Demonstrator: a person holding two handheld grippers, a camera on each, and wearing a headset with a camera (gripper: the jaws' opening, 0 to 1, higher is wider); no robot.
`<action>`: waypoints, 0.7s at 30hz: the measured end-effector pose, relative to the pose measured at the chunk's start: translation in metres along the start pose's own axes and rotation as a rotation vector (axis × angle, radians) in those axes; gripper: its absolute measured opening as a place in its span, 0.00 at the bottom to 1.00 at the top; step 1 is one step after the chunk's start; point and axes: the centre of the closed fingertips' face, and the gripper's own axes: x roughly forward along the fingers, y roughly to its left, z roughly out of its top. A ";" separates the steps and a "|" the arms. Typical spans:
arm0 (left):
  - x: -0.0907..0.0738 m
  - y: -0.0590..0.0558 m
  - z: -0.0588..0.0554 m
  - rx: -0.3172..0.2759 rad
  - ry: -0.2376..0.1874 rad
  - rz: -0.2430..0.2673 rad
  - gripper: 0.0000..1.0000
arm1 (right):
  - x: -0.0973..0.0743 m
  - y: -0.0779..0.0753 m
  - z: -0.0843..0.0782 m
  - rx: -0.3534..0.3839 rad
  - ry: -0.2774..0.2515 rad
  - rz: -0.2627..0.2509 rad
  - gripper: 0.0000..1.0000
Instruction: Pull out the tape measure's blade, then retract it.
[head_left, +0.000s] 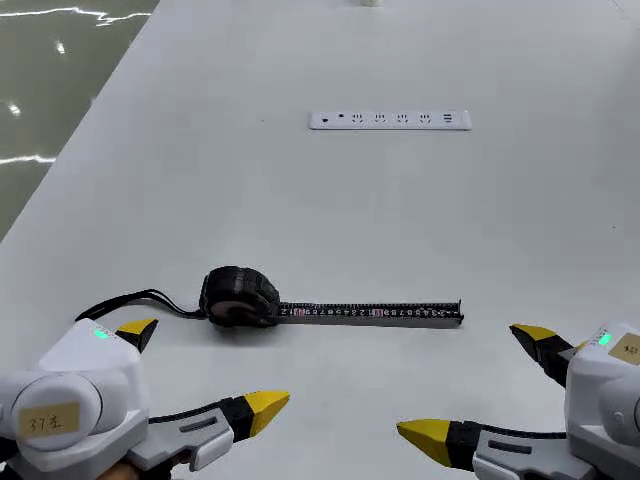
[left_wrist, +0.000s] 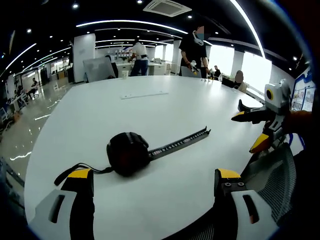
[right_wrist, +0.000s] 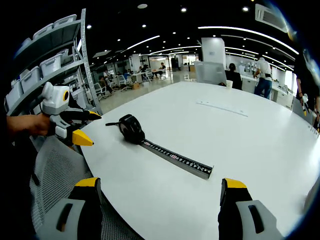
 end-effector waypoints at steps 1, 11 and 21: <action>0.000 0.000 0.001 0.002 -0.001 0.000 0.99 | 0.000 0.000 0.000 0.000 0.000 0.002 0.99; 0.004 -0.004 0.005 0.001 0.005 -0.004 0.98 | 0.003 -0.001 0.003 -0.015 0.002 0.024 0.99; 0.015 -0.005 0.014 -0.011 0.015 0.002 0.97 | 0.004 -0.009 0.002 -0.048 0.020 0.057 0.99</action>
